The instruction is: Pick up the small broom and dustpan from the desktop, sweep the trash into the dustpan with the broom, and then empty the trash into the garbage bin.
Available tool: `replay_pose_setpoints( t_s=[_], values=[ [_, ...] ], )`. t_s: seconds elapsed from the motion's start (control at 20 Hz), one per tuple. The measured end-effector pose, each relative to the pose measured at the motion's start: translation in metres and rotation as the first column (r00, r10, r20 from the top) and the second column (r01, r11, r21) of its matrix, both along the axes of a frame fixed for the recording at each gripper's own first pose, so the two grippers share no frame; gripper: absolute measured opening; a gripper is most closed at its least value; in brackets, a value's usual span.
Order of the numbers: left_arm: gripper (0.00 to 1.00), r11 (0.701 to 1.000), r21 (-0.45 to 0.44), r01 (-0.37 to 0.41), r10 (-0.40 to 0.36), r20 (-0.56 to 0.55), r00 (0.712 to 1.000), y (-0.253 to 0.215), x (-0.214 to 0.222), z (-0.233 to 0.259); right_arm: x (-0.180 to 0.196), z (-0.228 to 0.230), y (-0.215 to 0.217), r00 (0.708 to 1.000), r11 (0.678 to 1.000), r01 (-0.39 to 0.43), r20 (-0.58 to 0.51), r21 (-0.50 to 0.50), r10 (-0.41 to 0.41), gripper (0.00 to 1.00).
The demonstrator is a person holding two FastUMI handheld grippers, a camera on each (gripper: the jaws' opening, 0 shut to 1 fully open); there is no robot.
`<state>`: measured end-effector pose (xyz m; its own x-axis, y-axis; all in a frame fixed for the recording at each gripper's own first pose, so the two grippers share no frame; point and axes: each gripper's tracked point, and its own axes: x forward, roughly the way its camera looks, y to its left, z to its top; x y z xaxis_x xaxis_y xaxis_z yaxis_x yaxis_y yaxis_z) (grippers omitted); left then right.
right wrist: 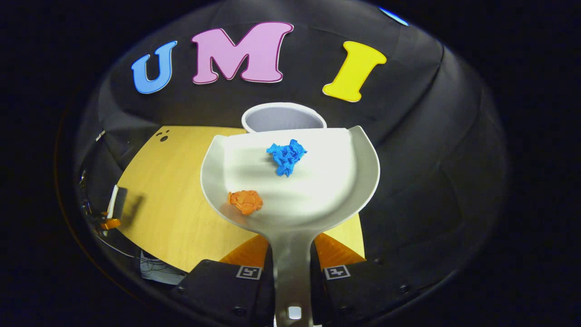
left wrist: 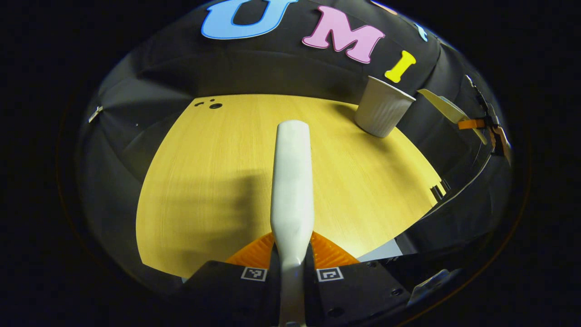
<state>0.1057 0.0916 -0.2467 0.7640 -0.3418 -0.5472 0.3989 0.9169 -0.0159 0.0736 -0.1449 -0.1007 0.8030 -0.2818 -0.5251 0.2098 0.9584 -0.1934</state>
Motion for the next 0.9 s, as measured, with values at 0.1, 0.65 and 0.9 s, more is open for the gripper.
replay_pose_setpoints(
  t_s=[0.1,0.65,0.9],
  values=[
    [0.27,1.0,-0.013,-0.022,0.022,-0.013,1.0,0.006,-0.001,-0.001,0.021,0.014,-0.013,1.0,0.999,0.004,-0.002,-0.043,-0.004,0.35],
    [0.25,0.986,-0.092,-0.139,0.134,-0.056,0.989,0.033,-0.004,0.005,0.14,0.042,-0.065,0.998,0.962,0.027,-0.039,-0.271,-0.04,0.35],
    [0.25,0.985,-0.084,-0.15,0.145,-0.065,0.987,0.029,-0.008,0.0,0.174,0.034,-0.076,0.993,0.905,0.028,-0.095,-0.425,-0.076,0.35]
  ],
)
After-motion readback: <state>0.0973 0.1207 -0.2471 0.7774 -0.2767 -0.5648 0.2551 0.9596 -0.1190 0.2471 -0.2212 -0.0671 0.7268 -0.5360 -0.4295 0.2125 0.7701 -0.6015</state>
